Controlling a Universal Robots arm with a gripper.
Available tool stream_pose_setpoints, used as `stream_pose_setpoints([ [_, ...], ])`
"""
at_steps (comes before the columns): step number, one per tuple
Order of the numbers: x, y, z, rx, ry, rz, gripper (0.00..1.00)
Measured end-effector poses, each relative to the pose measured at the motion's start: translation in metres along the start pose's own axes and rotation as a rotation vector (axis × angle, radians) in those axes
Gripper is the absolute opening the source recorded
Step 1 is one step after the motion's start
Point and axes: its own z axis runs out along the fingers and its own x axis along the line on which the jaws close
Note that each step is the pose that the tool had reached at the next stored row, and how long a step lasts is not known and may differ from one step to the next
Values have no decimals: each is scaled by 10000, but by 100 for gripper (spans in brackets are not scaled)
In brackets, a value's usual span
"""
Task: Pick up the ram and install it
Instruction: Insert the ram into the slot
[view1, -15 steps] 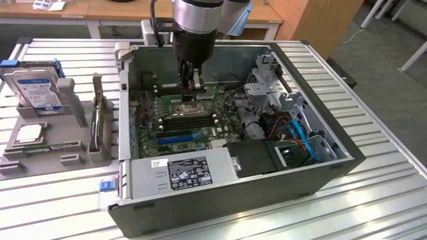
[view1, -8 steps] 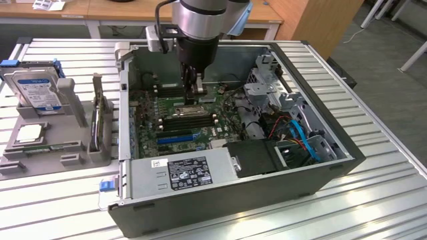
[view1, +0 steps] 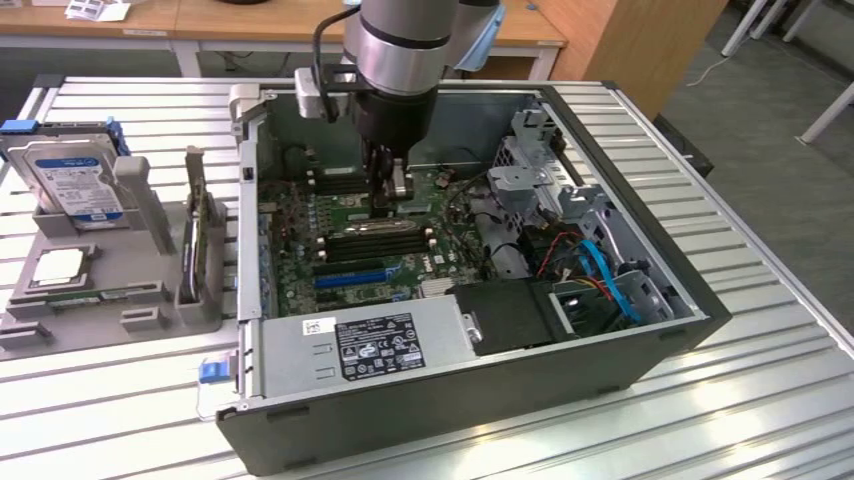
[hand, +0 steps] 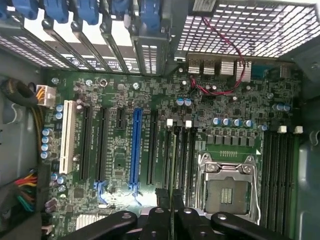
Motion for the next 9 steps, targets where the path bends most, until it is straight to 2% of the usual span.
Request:
stream_pose_setpoints([
  [4, -8, -2, 72, 6, -12, 318, 13],
  [7, -14, -2, 128, 7, -13, 349, 13],
  [9, -55, -5, 163, 6, -7, 365, 13],
])
